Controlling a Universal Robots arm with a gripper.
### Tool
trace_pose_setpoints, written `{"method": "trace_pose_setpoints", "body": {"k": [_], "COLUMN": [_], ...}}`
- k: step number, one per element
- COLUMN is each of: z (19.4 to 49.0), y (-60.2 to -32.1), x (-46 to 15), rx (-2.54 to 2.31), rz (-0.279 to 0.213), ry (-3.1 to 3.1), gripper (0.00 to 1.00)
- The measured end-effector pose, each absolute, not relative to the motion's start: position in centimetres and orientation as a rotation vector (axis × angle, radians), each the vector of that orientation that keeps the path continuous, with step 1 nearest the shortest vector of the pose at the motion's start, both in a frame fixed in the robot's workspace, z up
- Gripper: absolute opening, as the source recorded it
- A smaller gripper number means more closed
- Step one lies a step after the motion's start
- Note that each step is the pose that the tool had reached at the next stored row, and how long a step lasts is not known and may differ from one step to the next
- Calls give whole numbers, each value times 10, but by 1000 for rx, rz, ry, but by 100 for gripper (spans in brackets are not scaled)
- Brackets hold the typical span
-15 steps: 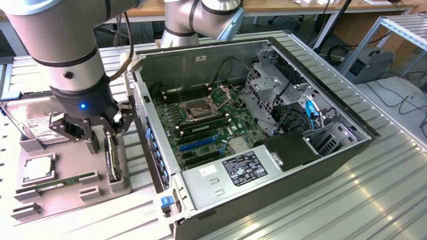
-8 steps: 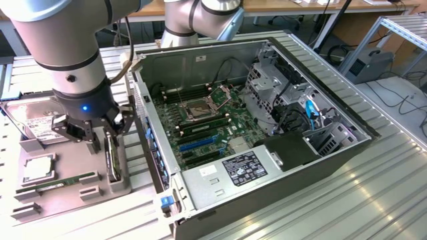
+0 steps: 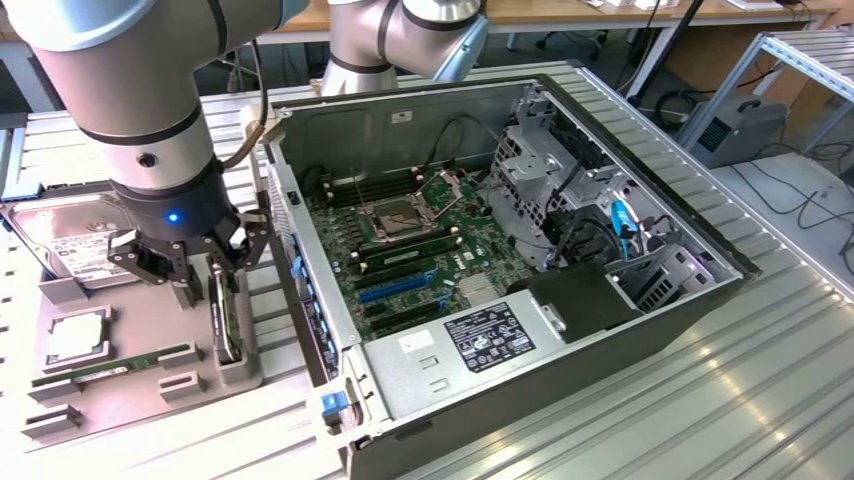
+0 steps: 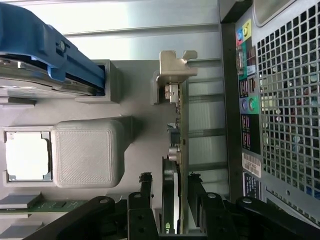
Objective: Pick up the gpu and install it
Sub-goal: 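Pick up the gpu and move the gpu toward the slot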
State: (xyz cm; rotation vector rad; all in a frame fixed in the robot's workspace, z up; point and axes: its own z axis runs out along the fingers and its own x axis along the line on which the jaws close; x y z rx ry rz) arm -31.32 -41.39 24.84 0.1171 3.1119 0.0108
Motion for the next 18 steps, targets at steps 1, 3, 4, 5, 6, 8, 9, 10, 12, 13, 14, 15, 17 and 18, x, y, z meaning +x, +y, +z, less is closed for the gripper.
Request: {"method": "trace_pose_setpoints", "body": {"k": [1, 3, 4, 5, 6, 8, 9, 10, 12, 13, 14, 15, 17, 18], "z": [248, 246, 244, 244, 243, 242, 241, 241, 241, 241, 241, 241, 241, 241], "y": [-414, -414, -414, -414, -414, -413, -413, -414, -414, -413, -413, -413, -413, -413], "x": [-313, -313, -313, -313, -313, -313, -313, -313, -313, -313, -313, -313, -313, -313], "rx": [117, 117, 117, 117, 117, 117, 117, 117, 117, 117, 117, 117, 117, 117], "rz": [11, 10, 10, 10, 10, 10, 10, 10, 10, 10, 10, 10, 10, 10], "ry": [3112, 3112, 3112, 3112, 3112, 3112, 3112, 3112, 3112, 3112, 3112, 3112, 3112, 3112], "gripper": [42, 42, 42, 42, 42, 42, 42, 42, 42, 42, 42, 42, 41, 41]}}
